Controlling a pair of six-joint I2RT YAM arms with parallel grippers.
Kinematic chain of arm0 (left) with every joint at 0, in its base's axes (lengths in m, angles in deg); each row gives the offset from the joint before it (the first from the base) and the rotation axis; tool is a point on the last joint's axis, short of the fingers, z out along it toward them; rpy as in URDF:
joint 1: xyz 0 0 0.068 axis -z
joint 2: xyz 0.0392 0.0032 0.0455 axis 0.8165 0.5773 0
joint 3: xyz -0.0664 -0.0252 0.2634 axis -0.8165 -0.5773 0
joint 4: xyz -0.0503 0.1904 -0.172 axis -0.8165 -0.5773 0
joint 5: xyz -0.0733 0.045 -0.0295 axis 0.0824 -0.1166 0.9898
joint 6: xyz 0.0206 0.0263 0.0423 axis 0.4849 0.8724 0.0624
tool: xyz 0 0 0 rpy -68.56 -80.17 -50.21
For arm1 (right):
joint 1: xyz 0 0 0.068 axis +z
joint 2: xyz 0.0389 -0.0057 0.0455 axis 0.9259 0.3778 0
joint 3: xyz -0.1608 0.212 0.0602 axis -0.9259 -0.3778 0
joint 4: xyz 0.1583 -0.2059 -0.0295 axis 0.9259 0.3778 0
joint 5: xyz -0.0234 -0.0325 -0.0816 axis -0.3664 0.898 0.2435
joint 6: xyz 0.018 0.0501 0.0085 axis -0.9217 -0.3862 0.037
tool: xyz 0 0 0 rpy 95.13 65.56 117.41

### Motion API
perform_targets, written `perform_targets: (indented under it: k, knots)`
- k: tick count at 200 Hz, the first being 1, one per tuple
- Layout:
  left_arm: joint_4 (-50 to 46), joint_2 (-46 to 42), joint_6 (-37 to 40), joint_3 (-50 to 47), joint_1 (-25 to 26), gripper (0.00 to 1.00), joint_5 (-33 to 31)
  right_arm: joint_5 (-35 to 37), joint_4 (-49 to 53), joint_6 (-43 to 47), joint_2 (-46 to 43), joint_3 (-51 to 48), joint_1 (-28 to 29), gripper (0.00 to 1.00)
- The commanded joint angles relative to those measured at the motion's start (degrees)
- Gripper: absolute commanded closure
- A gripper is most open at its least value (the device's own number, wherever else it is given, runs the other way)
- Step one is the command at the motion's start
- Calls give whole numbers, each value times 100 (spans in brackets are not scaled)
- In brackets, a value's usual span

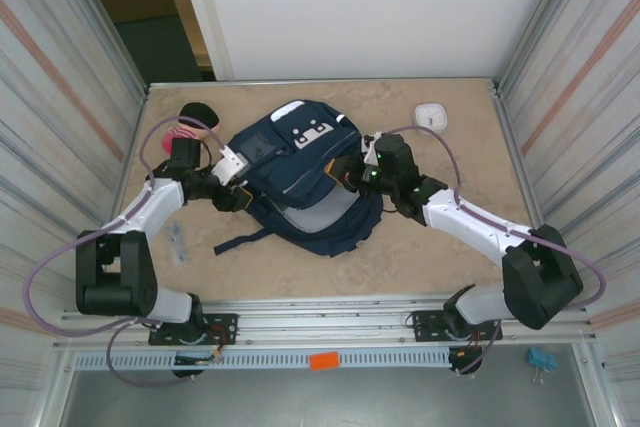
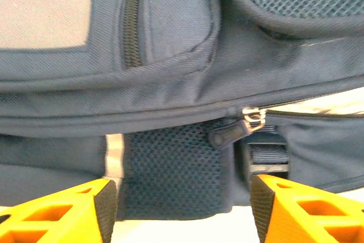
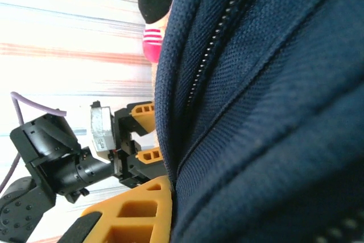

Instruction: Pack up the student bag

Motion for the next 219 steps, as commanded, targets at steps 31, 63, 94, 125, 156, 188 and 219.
perform_targets:
  k: [31, 63, 94, 125, 156, 188, 219]
  knots:
    - [35, 403, 1156, 118, 395, 31, -54, -40, -91, 232, -231, 230, -71, 89]
    - [195, 536, 1167, 53, 559, 31, -79, -39, -104, 241, -199, 232, -79, 89]
    - [378, 745, 929, 123, 627, 32, -271, -56, -100, 236, -183, 234, -84, 89]
    - [462, 918, 820, 257, 835, 36, -475, -61, -113, 230, -161, 234, -80, 89]
    - [647, 1030, 479, 370, 930, 43, -535, -71, -152, 214, -135, 224, -79, 89]
    - [807, 1040, 153, 333, 928, 58, -381, -58, -152, 217, -143, 209, -79, 90]
    - [821, 900, 8, 166, 938, 70, -128, -36, -153, 218, -158, 161, -88, 90]
